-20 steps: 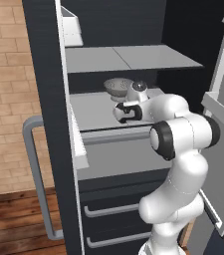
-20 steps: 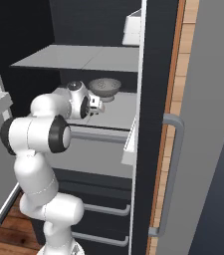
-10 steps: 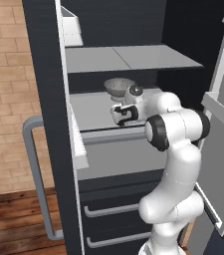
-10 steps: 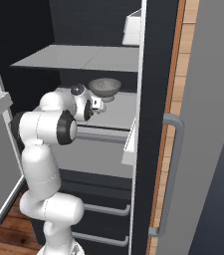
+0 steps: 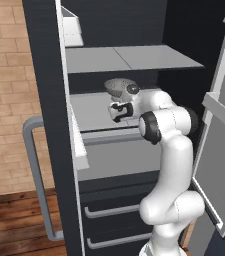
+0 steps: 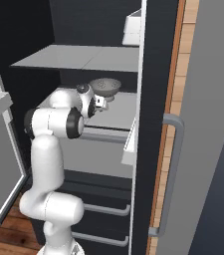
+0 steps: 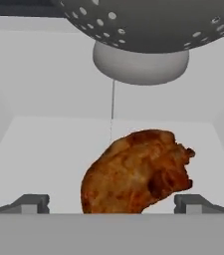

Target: Take the chicken drumstick from the fridge and place it on the digital scale on the counter by the fridge. Wait a few seconds for a reading, then move it to the plate on the dining counter.

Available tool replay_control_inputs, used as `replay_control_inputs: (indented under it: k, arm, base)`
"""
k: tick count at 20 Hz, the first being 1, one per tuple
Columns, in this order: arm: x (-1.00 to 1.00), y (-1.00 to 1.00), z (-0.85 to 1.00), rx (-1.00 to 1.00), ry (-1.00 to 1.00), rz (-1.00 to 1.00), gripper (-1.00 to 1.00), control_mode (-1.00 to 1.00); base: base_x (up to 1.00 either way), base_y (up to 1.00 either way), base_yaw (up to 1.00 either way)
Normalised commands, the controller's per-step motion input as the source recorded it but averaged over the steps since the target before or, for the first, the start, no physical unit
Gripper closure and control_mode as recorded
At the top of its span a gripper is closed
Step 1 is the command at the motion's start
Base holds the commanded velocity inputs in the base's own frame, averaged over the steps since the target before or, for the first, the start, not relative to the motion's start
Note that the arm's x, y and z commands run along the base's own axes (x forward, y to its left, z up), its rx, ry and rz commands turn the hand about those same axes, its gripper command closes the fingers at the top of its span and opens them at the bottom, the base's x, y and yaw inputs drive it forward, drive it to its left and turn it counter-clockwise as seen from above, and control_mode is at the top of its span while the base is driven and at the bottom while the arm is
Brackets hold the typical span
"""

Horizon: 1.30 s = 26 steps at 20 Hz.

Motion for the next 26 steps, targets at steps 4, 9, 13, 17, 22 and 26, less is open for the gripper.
replay_control_inputs:
  k: [4, 9, 13, 17, 22, 26]
  arm:
    - [0.52, 0.00, -0.38, 0.01, 0.07, 0.00, -1.00, -1.00]
    - [0.15, 0.00, -0.46, 0.00, 0.08, 0.00, 1.00, -1.00]
    - [-0.25, 0.00, -0.48, 0.00, 0.01, -0.02, 1.00, -1.00]
    - [-0.88, 0.00, -0.27, 0.00, -0.09, -0.02, 1.00, -1.00]
    - [-1.00, -0.02, -0.03, 0.02, -0.32, -0.01, 1.00, -1.00]
    - [-1.00, -0.14, 0.30, 0.09, -0.31, -0.02, 1.00, -1.00]
  base:
    - [0.00, 0.00, 0.00]
    - [0.00, 0.00, 0.00]
    - [0.00, 0.00, 0.00]
    - [0.00, 0.00, 0.00]
    - [0.00, 0.00, 0.00]
    - [0.00, 0.00, 0.00]
